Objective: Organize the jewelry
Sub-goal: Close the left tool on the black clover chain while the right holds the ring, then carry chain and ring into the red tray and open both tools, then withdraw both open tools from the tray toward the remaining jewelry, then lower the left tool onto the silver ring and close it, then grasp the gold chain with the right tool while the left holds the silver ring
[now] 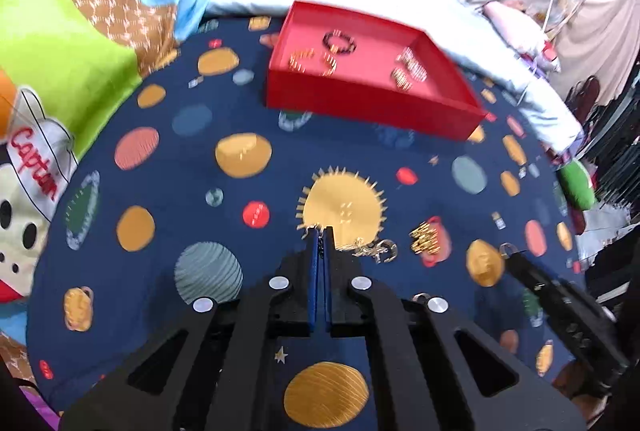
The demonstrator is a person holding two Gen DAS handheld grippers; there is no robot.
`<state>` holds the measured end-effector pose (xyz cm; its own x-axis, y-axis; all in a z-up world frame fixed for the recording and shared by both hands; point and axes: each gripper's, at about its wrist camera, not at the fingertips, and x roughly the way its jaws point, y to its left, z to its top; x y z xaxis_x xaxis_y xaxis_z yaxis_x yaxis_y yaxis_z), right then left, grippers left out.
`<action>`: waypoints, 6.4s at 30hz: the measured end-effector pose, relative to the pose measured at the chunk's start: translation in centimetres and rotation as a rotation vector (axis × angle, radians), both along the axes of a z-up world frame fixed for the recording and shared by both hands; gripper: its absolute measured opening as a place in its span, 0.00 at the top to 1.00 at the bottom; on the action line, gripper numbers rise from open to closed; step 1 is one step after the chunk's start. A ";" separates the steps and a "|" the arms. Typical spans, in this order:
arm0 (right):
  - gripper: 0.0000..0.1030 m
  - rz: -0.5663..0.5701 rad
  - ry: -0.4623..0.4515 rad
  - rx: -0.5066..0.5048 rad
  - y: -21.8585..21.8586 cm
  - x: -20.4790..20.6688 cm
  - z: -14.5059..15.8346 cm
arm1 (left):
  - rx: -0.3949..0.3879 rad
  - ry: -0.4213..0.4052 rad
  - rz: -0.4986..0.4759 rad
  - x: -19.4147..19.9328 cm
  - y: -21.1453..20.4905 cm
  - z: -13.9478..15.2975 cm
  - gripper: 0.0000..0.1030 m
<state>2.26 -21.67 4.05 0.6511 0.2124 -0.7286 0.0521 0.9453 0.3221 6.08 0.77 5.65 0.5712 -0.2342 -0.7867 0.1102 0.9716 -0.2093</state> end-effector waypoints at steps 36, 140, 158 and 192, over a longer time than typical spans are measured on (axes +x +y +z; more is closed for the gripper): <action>0.87 0.052 -0.156 -0.018 -0.2 11.8 7.3 | -0.046 -0.253 -0.028 11.3 -2.6 11.7 0.99; 0.76 0.129 0.045 -0.050 4.9 -5.5 -0.6 | 0.082 0.053 -0.021 -7.5 2.6 -4.2 0.82; 0.76 0.143 0.048 -0.043 6.2 0.3 -1.3 | 0.079 0.044 -0.014 -6.7 2.9 -3.6 0.82; 0.97 0.099 0.001 -0.057 4.7 3.1 -0.5 | 0.057 0.053 -0.020 -5.1 2.5 -3.5 0.81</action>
<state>5.32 -17.00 3.56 0.6279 0.2338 -0.7424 -0.0423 0.9627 0.2673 1.00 3.24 2.18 0.5237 -0.1989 -0.8284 0.1202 0.9799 -0.1593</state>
